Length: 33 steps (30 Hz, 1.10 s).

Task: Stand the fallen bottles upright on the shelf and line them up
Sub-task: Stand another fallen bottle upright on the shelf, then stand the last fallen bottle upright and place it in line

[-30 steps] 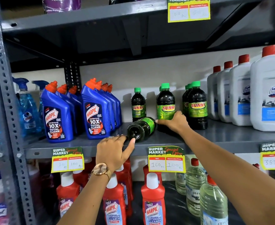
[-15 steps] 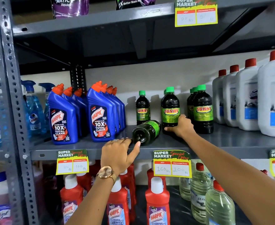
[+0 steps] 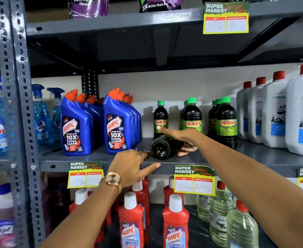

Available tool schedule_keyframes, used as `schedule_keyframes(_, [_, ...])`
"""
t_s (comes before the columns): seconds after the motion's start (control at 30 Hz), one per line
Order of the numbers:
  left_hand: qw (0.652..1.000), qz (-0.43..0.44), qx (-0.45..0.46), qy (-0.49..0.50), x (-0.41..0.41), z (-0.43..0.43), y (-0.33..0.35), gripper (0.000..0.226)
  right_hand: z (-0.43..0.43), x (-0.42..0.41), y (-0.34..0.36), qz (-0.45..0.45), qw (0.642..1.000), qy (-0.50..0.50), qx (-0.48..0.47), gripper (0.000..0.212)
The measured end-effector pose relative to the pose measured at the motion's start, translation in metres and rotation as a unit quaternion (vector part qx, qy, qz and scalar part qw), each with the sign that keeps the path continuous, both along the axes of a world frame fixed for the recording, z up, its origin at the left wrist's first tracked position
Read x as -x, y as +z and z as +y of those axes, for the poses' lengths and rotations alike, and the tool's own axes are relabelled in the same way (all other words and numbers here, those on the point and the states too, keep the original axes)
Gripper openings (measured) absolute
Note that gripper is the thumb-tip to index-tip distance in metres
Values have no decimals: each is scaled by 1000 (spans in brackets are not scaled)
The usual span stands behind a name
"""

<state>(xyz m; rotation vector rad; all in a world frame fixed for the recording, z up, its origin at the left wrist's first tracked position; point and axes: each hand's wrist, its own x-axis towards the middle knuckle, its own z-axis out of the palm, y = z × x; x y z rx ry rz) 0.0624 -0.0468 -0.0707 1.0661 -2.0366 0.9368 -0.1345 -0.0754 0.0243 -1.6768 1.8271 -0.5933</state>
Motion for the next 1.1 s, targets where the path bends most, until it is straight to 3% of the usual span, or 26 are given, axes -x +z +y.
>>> schedule_keyframes(0.13, [998,55,2,30,5,1,-10,86,-10,-8,4,2,999,-6,-33,71])
schedule_keyframes(0.27, [997,62,3,42,5,3,-7,88,-7,-16,-9,-106,994,-3,15,50])
schedule_keyframes(0.37, [996,61,10,70,7,1,-10,79,-12,-19,-18,-219,971,-17,96,65])
schedule_keyframes(0.47, [994,69,10,80,8,0,-11,73,-19,-25,-18,-164,944,-55,283,79])
schedule_keyframes(0.57, [994,71,0,80,9,1,-10,73,-23,-31,-15,-100,927,-57,358,79])
schedule_keyframes(0.77, [994,79,-10,70,9,2,-10,77,-42,-38,-27,-120,923,-61,360,96])
schedule_keyframes(0.83, [994,79,-11,71,9,2,-11,76,-47,-38,-29,-147,922,-51,353,92])
schedule_keyframes(1.0, [994,74,1,80,10,2,-11,70,-55,-27,-37,-176,934,3,309,57])
schedule_keyframes(1.1, [993,76,11,87,10,2,-12,68,-55,-25,-39,-122,933,-16,337,72])
